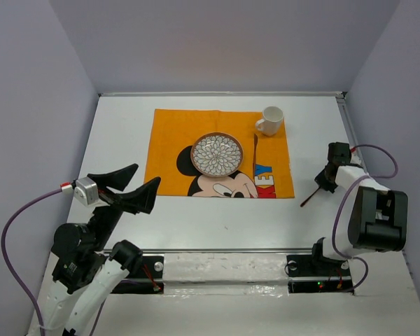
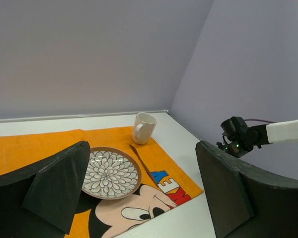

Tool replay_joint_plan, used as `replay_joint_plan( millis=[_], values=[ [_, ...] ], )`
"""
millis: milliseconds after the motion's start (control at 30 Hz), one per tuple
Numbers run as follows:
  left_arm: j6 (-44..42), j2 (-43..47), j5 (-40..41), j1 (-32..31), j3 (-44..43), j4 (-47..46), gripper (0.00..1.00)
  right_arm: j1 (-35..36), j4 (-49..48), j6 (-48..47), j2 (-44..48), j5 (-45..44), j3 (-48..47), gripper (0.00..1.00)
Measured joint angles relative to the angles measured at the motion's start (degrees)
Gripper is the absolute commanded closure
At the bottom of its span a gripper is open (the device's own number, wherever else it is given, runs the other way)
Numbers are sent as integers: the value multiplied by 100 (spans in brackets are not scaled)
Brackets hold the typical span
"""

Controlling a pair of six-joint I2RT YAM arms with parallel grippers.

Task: Set the dinner table for one person

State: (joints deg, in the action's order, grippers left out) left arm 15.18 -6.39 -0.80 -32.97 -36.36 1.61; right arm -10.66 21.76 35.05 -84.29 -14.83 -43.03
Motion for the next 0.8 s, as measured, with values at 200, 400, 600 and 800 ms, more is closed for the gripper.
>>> replay_joint_plan(
  millis=[200,400,600,800],
  values=[
    [-11,-24,2,-4,0,0,1,743,-7,-146,1051,-306,72,100],
    [-11,-208,2,4,0,-2,1,2669,57,-66,1482,-713,-514,100],
    [-11,-509,81,131,0,2,1,4621,-129,101,52,-850,-2476,100],
    [-11,-680,175,380,0,15,1,5519,-385,140,-1954,-608,-4520,100]
  ],
)
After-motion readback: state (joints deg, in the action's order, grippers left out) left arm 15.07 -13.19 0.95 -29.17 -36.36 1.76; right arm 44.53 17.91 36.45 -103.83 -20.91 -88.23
